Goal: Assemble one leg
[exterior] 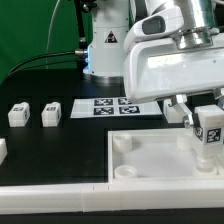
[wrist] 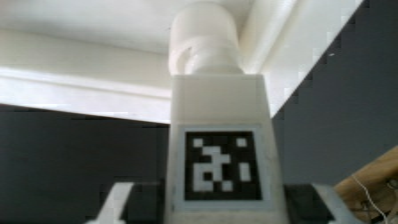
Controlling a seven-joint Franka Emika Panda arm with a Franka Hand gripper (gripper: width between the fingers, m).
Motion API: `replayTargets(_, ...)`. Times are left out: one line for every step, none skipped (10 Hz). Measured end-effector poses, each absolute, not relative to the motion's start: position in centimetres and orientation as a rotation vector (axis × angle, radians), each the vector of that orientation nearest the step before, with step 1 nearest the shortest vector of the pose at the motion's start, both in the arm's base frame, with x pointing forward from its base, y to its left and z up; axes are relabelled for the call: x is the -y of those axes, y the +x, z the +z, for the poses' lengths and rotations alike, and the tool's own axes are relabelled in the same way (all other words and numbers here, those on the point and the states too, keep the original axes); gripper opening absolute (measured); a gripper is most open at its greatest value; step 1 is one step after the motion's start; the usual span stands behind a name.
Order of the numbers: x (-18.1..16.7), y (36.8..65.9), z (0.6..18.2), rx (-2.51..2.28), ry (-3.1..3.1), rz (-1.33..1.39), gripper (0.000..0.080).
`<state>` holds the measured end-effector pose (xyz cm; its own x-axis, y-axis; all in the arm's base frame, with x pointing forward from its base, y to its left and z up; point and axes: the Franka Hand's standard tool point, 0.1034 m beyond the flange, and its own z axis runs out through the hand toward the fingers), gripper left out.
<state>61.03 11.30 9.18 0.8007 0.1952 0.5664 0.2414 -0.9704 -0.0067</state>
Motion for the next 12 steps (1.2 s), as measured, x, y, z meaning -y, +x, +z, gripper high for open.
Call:
replayTargets(-11.3, 61.1, 9.2, 0.351, -2.903, -0.915, 0.0292)
replayTargets(-11.3, 61.1, 9.2, 0.351, -2.902, -0.916, 0.0292)
replayTargets(-11.3, 61.2, 9.2, 0.35, -2.9, -0.923, 0.0292)
replayTargets(-11.3, 61.3, 9.2, 0.348, -2.898, -0.93, 0.0292)
replayTargets(-11.3, 61.3, 9.2, 0.348, -2.898, -0.931, 0.0292)
replayTargets(-11.3, 61.3, 9.2, 0.348, -2.898, -0.932, 0.0292)
replayTargets(-11.3, 61.1, 8.8, 0.349, -2.904, -0.91, 0.0292)
replayTargets(-11.2, 61.0, 8.6, 0.348, -2.906, -0.903, 0.0292)
replayTargets(-11.2, 60.9, 8.3, 0.346, -2.907, -0.9, 0.0292)
replayTargets(-11.2, 60.8, 8.0, 0.346, -2.908, -0.895, 0.0292)
replayTargets(-11.2, 60.9, 8.0, 0.346, -2.908, -0.896, 0.0292)
replayTargets(-11.2, 60.9, 8.0, 0.345, -2.906, -0.9, 0.0292)
